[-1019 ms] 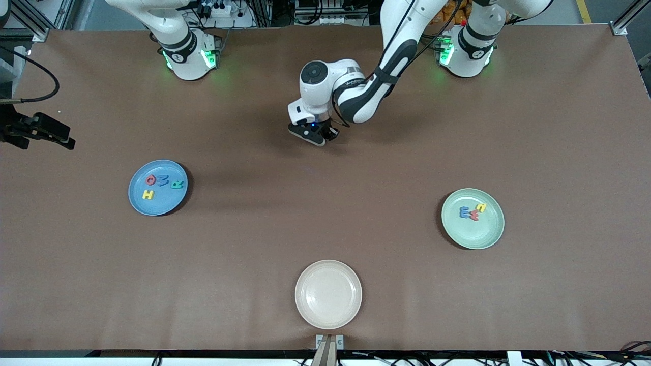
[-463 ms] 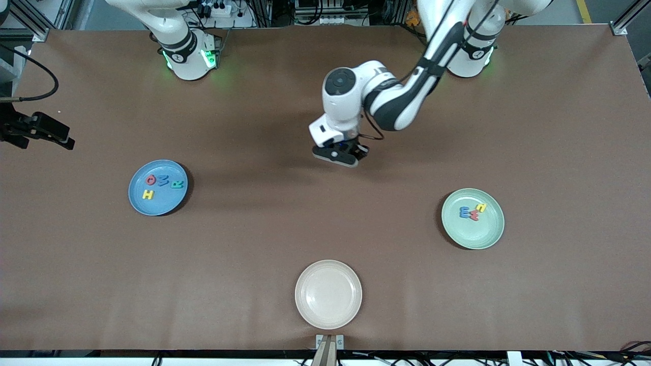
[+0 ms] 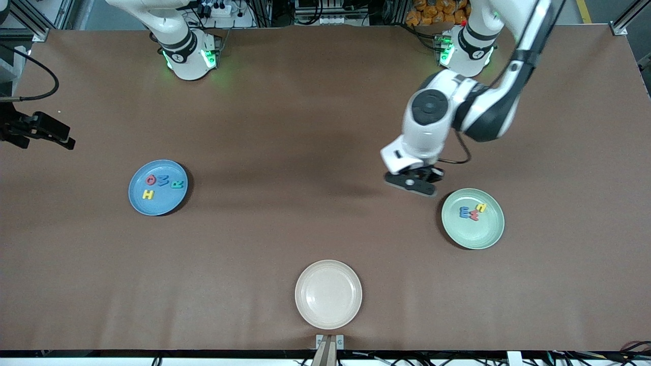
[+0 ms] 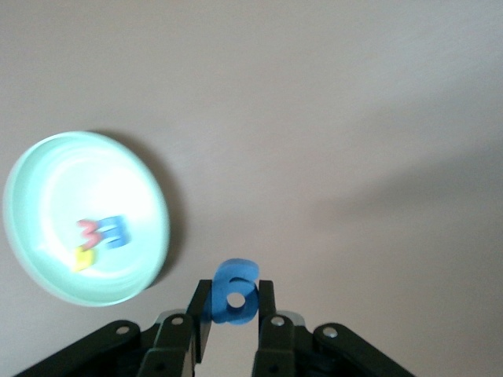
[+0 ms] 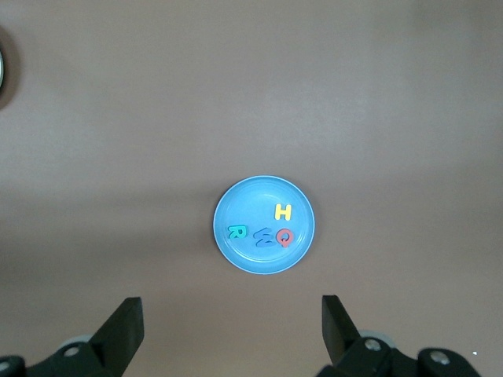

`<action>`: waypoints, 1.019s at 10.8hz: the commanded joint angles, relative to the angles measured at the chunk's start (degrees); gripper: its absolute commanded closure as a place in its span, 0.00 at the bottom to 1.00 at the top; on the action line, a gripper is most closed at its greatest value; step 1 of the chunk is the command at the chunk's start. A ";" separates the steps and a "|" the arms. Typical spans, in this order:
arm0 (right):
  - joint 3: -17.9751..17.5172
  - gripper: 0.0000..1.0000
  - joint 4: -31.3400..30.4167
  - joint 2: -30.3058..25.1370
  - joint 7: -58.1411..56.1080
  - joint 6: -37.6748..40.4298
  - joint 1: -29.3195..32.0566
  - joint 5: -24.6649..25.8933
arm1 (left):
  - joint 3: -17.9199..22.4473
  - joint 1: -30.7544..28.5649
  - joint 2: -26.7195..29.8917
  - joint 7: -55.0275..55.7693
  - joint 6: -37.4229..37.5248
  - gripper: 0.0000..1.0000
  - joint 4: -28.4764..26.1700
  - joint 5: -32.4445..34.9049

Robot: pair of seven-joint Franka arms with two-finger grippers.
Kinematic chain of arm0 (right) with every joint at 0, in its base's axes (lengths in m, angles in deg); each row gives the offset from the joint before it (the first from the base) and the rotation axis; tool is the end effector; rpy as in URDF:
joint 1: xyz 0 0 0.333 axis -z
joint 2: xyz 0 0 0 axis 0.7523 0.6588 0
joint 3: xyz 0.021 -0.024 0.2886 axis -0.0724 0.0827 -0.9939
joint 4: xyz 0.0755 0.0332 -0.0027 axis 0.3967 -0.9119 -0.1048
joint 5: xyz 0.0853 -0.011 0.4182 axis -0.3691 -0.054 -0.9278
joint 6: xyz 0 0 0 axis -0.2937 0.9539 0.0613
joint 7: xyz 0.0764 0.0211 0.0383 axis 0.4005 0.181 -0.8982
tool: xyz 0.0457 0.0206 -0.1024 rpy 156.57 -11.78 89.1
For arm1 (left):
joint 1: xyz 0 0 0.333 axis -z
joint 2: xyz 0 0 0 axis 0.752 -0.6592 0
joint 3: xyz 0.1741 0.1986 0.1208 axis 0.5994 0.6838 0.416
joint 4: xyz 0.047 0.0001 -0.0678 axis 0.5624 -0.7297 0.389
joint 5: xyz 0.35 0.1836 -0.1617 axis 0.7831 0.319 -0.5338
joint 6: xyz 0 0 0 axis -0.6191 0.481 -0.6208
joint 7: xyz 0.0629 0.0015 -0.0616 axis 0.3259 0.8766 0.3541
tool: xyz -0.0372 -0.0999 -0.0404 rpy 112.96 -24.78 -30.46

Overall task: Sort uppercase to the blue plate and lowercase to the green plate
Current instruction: 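Carry the blue 6 with the left gripper to the green plate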

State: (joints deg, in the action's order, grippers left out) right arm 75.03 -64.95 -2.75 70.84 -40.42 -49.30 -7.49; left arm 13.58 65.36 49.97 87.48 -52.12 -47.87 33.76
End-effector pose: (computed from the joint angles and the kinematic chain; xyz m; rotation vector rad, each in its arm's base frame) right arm 0.6037 -0.0202 0.6033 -3.1325 0.0706 -0.0060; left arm 0.5590 -0.2847 0.2989 -2.9222 0.6020 0.0007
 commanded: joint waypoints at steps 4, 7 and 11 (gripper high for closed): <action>-0.78 0.00 -0.07 -0.66 0.73 0.01 0.86 -0.68 | -0.12 -9.55 2.70 -6.90 -0.37 1.00 -6.41 -1.17; -0.87 0.00 -0.07 -0.66 0.73 0.01 0.86 -0.68 | 1.80 -10.71 0.77 -7.96 -4.92 1.00 -8.33 -0.91; -0.78 0.00 -0.07 -0.66 0.47 0.01 0.86 -0.68 | 1.81 -12.82 -4.32 -9.72 -11.52 1.00 -8.70 -0.65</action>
State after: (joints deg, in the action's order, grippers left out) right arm 74.97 -64.94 -2.75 70.86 -40.43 -49.30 -7.57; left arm 15.43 53.49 47.40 79.51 -61.18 -56.57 33.71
